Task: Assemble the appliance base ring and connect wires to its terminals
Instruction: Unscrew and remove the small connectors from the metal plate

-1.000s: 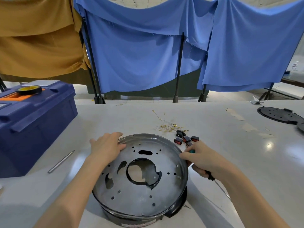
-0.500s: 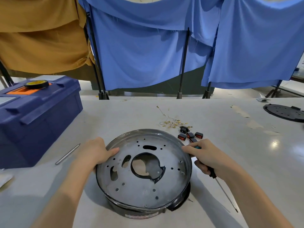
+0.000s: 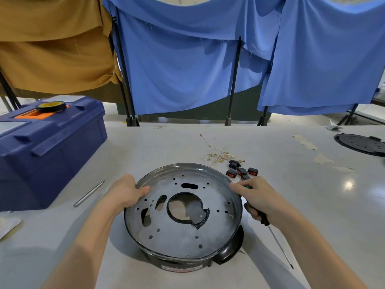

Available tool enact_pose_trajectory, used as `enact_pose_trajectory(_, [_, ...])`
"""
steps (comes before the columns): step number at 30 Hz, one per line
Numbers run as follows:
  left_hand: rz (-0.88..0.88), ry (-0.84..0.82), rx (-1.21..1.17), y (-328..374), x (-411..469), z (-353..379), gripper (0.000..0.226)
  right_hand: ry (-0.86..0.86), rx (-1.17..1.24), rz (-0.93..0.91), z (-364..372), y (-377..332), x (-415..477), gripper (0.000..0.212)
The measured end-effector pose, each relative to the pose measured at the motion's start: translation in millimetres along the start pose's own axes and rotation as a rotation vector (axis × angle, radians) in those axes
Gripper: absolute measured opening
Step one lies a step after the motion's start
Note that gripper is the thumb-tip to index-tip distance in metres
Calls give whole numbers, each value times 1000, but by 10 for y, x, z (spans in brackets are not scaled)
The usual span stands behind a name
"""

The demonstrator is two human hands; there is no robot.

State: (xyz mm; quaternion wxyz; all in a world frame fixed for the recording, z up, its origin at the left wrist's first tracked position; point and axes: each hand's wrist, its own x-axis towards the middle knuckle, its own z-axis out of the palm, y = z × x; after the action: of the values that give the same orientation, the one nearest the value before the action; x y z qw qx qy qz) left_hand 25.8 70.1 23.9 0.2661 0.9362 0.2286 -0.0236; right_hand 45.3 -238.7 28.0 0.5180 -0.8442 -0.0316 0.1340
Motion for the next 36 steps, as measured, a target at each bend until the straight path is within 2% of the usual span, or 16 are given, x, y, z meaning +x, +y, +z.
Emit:
enact_pose_trajectory(13, [19, 106, 16, 27, -7, 52, 41, -30, 25, 5, -62, -13, -59, 36])
enact_pose_trajectory(19, [10, 152, 82, 12, 43, 117, 41, 36, 9, -41, 19, 2, -47, 35])
enact_pose_trajectory(25, [4, 149, 96, -15, 63, 141, 41, 67, -10, -43, 42, 3, -55, 37])
enact_pose_trajectory(30, [32, 104, 88, 31, 105, 50, 44, -37, 69, -2, -18, -1, -73, 43])
enact_pose_trajectory(32, [42, 78, 78, 90, 98, -11, 48, -23, 96, 13, -92, 32, -19, 43])
enact_pose_trajectory(34, [52, 171, 187, 173, 7, -44, 49, 133, 124, 5, -256, 122, 82, 32])
enact_pose_trajectory(36, [154, 406, 391, 280, -112, -27, 45, 272, 115, 18, -469, 233, 180, 18])
